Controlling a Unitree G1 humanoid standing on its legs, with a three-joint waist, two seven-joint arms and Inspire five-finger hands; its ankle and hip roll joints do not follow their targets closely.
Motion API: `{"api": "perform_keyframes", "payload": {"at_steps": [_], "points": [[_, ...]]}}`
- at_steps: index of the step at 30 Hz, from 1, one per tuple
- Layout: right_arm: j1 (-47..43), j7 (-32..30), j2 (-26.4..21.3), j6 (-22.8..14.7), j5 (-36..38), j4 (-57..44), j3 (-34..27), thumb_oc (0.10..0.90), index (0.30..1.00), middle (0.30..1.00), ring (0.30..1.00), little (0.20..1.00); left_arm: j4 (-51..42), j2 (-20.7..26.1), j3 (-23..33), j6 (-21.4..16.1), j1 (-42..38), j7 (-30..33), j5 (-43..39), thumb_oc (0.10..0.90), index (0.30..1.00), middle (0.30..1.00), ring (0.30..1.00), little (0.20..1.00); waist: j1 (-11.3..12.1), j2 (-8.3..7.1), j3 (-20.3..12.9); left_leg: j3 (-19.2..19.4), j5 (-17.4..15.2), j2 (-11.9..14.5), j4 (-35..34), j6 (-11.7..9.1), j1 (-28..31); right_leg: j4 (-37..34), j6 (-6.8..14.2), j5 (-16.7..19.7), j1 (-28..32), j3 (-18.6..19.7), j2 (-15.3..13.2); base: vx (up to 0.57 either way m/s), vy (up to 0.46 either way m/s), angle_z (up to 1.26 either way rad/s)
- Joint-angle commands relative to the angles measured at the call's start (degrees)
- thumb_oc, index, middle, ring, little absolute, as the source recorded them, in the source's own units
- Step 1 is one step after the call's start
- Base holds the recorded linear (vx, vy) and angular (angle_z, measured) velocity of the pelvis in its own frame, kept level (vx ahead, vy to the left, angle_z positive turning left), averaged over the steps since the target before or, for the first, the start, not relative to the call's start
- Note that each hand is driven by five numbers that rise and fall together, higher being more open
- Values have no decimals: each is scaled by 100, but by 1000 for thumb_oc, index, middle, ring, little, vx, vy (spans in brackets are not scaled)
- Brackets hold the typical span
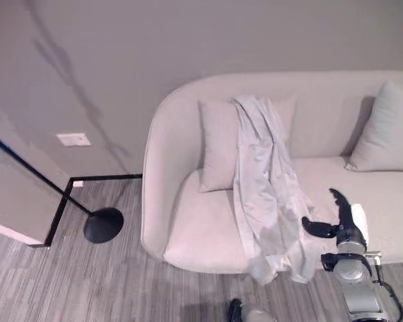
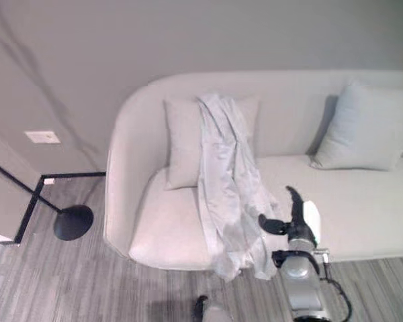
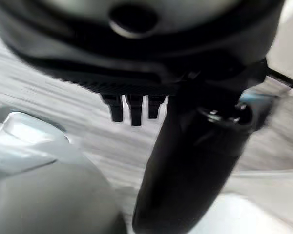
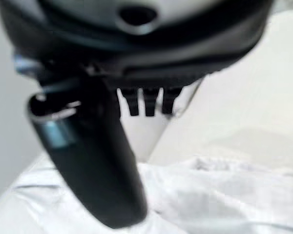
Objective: Hang the clothes on the sofa on the clothes rack.
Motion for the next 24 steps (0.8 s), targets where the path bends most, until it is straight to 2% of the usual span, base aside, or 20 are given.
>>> {"api": "perform_keyframes", "payload": {"at_steps": [1, 2, 3, 4, 5, 7, 10, 15, 21, 24], "points": [[170, -708, -259, -198, 292, -90, -375, 800, 900, 900, 900, 900, -83, 10, -549, 6, -253, 191, 136, 800, 900, 900, 900, 900, -127, -158, -22, 1276, -18, 529, -2364, -192, -225, -1553, 1339, 1289, 580, -556, -1029, 80, -253, 89], [194, -748, -250, -150, 293, 13, -408, 800, 900, 900, 900, 900, -125, 24, -598, 6, -283, 208, 180, 800, 900, 900, 900, 900, -131, -180, -6, 1601, -98, 422, -2541, -206, -428, -1663, 1368, 1274, 724, -716, -1076, 114, -198, 125], [274, -817, -291, -121, 248, 193, -489, 800, 900, 900, 900, 900, -49, 37, -575, 25, -313, 257, 222, 800, 900, 900, 900, 900, -196, -106, -30, 2235, -12, 447, -2939, -390, -538, -1751, 1478, 1184, 898, -965, -1085, 73, -38, 174], [276, -801, -285, -62, 244, 292, -476, 800, 900, 900, 900, 900, -75, 52, -581, 32, -315, 261, 253, 800, 900, 900, 900, 900, -202, -64, -36, 2441, 161, 470, -3042, -399, -603, -1813, 1466, 1199, 943, -1081, -1074, 208, 97, 136], [366, -830, -105, -89, 366, 585, -468, 800, 900, 900, 900, 900, 256, 5, -453, 110, -213, 258, 347, 800, 900, 900, 900, 900, -193, 59, -107, 2299, 390, 397, -3616, -478, -521, -1940, 1524, 1281, 1065, -1282, -1056, 182, 145, 92], [379, -796, -51, -112, 450, 675, -438, 800, 900, 900, 900, 900, 312, 6, -393, 125, -179, 239, 306, 800, 900, 900, 900, 900, -186, 58, -111, 2314, 387, 406, -3635, -476, -509, -1947, 1531, 1298, 1073, -1286, -1063, 132, 109, 16], [24, -563, 108, -416, 1060, 1447, -32, 800, 900, 900, 900, 900, 418, 86, -179, 62, -146, 259, 34, 800, 900, 900, 900, 900, -86, -30, 60, 2329, 347, 357, -3676, -477, -530, -1955, 1590, 1459, 940, -1234, -1181, 12, 99, -60], [-427, -316, 261, -506, 1398, 2218, 465, 800, 900, 900, 900, 900, 470, 196, -226, -3, -304, 284, -22, 800, 900, 900, 900, 900, 24, -136, 202, 2219, 317, 293, -3686, -470, -677, -1950, 1650, 1587, 751, -1226, -1287, -8, 42, 26], [-1078, -187, 413, -539, 1422, 3503, 1182, 800, 900, 900, 900, 900, 125, 321, -753, -210, -608, 427, 98, 800, 900, 900, 900, 900, 129, -109, 463, 2014, 345, 185, -3694, -449, -1072, -1939, 1726, 1775, 372, -1242, -1457, -59, 32, 14], [-1675, -890, 562, -427, 1067, 4466, 1545, 800, 900, 900, 900, 900, -293, 406, -1368, -374, -768, 1039, 709, 800, 900, 900, 900, 900, 163, 16, 773, 1887, 454, 127, -3690, -453, -1538, -1926, 1795, 1963, -87, -1233, -1575, -135, 46, 17]]}}
